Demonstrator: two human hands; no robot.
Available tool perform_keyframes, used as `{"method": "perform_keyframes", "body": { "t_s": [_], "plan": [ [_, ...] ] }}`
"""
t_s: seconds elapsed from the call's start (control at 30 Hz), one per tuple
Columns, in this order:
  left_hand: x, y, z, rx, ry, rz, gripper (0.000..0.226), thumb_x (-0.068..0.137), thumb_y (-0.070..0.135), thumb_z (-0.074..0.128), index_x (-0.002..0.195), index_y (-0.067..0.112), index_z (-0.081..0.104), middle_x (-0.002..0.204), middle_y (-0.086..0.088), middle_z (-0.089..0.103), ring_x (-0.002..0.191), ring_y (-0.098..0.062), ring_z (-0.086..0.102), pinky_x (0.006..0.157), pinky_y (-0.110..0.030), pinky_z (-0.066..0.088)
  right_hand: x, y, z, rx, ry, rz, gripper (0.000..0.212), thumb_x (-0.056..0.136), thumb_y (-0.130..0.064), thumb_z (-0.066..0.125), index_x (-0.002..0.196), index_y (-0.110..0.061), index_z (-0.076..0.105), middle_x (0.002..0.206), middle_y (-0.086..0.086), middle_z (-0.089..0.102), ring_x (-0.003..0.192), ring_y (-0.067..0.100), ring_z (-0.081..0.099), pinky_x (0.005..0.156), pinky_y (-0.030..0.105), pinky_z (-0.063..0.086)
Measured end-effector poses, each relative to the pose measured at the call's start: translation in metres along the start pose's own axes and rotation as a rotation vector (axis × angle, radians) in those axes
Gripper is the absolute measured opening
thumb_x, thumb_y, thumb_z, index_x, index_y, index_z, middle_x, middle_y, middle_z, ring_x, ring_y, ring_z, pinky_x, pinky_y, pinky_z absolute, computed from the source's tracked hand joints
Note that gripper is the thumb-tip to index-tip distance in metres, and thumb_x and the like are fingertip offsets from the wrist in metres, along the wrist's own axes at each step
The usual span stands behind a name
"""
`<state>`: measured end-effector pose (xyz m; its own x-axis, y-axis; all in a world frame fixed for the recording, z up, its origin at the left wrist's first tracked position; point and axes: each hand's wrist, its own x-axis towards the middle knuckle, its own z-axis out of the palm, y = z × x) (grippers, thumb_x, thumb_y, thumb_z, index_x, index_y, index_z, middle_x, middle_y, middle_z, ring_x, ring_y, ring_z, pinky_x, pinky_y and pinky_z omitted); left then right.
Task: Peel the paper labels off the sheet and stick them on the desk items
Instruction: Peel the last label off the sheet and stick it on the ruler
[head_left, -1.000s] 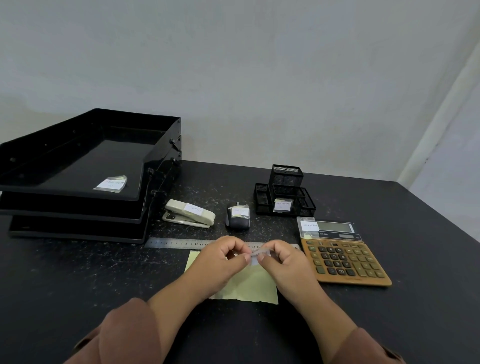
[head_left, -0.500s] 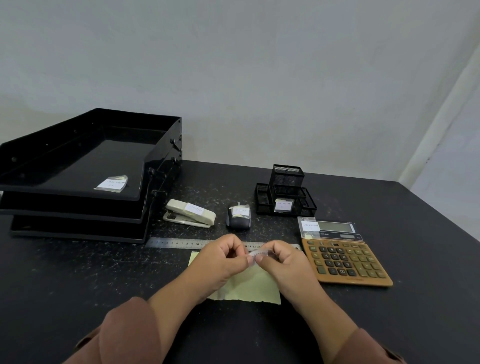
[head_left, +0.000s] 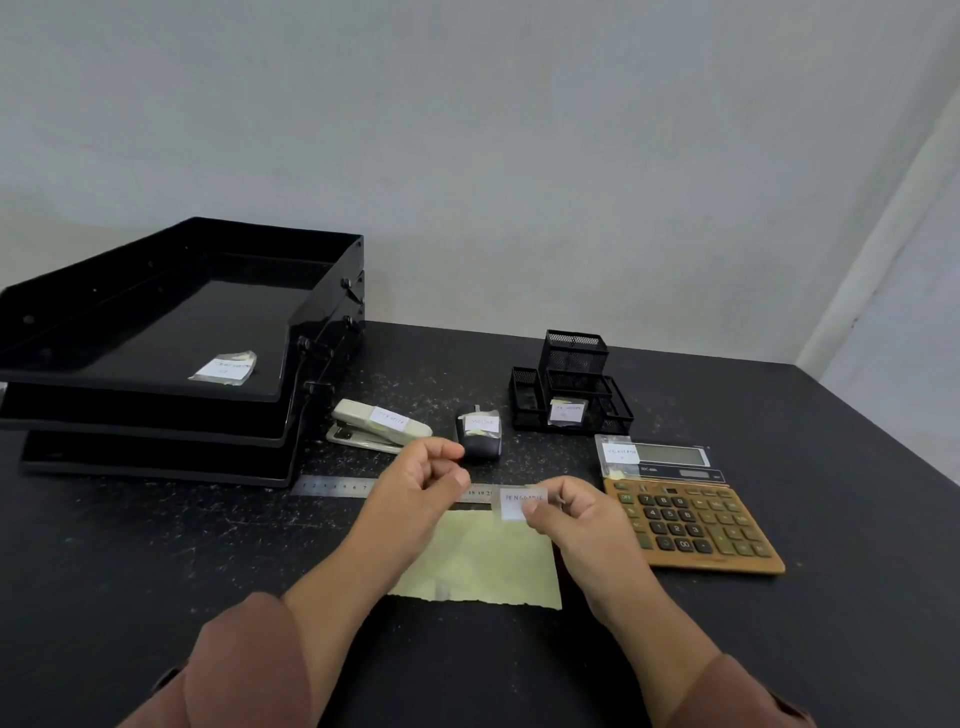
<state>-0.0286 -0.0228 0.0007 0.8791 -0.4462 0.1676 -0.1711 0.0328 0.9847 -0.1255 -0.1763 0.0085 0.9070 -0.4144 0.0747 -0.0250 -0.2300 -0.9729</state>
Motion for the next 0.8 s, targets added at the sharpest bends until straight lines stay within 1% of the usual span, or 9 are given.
{"method": "perform_keyframes", "body": {
  "t_s": [0.1,0.2,0.27,0.4,0.5,0.57,0.6,0.7,0.8],
  "plan": [
    [-0.003,-0.002,0.002,0.137,-0.135,0.016,0.009,0.082,0.036,0.065,0.090,0.041,0.065,0.084,0.012,0.067,0.071,-0.003,0.059,0.066,-0.013,0.047,-0.001,-0.001,0.002,0.021,0.000,0.006,0.006,0.080,-0.021,0.066,0.076,-0.018,0.067,0.072,0.004,0.065,0.069,0.015,0.058,0.069,0.037,0.049],
    [-0.002,-0.004,0.007,0.189,-0.128,0.078,0.007,0.080,0.031,0.070,0.077,0.033,0.064,0.065,0.017,0.058,0.059,0.001,0.048,0.057,-0.013,0.041,-0.002,-0.002,0.005,-0.014,0.003,-0.021,0.010,0.080,-0.023,0.067,0.071,-0.017,0.066,0.068,0.001,0.061,0.066,0.011,0.053,0.066,0.032,0.045],
    [0.002,-0.004,0.005,0.137,-0.078,0.059,0.010,0.081,0.025,0.068,0.074,0.029,0.062,0.064,0.013,0.056,0.060,-0.002,0.047,0.058,-0.016,0.041,-0.001,-0.004,0.006,-0.005,-0.002,-0.036,0.013,0.082,-0.023,0.064,0.071,-0.018,0.067,0.067,-0.002,0.064,0.066,0.007,0.053,0.068,0.027,0.044],
    [0.007,-0.001,-0.005,-0.008,-0.055,-0.035,0.009,0.080,0.020,0.070,0.074,0.021,0.063,0.061,0.007,0.056,0.052,-0.001,0.046,0.049,-0.012,0.037,0.006,-0.009,0.007,0.001,0.006,-0.033,0.016,0.085,-0.023,0.061,0.072,-0.016,0.068,0.067,-0.009,0.064,0.065,0.001,0.052,0.069,0.020,0.044],
    [0.009,0.003,-0.007,-0.017,-0.064,-0.054,0.010,0.079,0.017,0.071,0.075,0.016,0.062,0.062,0.001,0.060,0.049,-0.002,0.047,0.046,-0.012,0.037,0.012,-0.014,0.007,-0.015,-0.041,0.014,0.008,0.083,-0.018,0.064,0.087,-0.022,0.069,0.076,-0.010,0.068,0.070,0.000,0.059,0.066,0.013,0.045],
    [0.011,0.005,-0.009,0.005,-0.056,-0.063,0.010,0.078,0.017,0.072,0.075,0.016,0.062,0.064,-0.001,0.063,0.051,-0.004,0.047,0.046,-0.013,0.037,0.017,-0.017,0.007,-0.032,-0.061,0.037,0.022,0.081,-0.016,0.065,0.102,-0.024,0.066,0.089,-0.004,0.068,0.081,0.005,0.063,0.068,0.013,0.047],
    [0.011,0.006,-0.011,0.019,-0.057,-0.067,0.010,0.077,0.016,0.072,0.076,0.015,0.062,0.064,-0.002,0.064,0.052,-0.005,0.048,0.046,-0.013,0.037,0.019,-0.020,0.007,-0.065,-0.046,0.032,0.022,0.081,-0.017,0.065,0.103,-0.024,0.065,0.090,-0.002,0.067,0.081,0.006,0.062,0.067,0.013,0.047],
    [0.014,0.008,-0.016,0.064,-0.073,-0.087,0.010,0.076,0.015,0.073,0.075,0.013,0.063,0.061,0.002,0.064,0.050,-0.005,0.050,0.047,-0.013,0.038,0.026,-0.026,0.010,-0.180,0.024,0.003,0.005,0.082,-0.025,0.063,0.082,-0.028,0.067,0.072,-0.010,0.063,0.065,-0.001,0.054,0.059,0.015,0.042],
    [0.017,0.009,-0.020,0.089,-0.083,-0.113,0.009,0.079,0.017,0.070,0.074,0.015,0.063,0.061,0.004,0.065,0.050,-0.005,0.049,0.048,-0.013,0.039,0.033,-0.025,0.014,-0.245,0.057,0.001,0.013,0.081,-0.025,0.063,0.068,-0.027,0.065,0.059,-0.012,0.057,0.049,-0.004,0.047,0.048,0.010,0.036]
  ]
}}
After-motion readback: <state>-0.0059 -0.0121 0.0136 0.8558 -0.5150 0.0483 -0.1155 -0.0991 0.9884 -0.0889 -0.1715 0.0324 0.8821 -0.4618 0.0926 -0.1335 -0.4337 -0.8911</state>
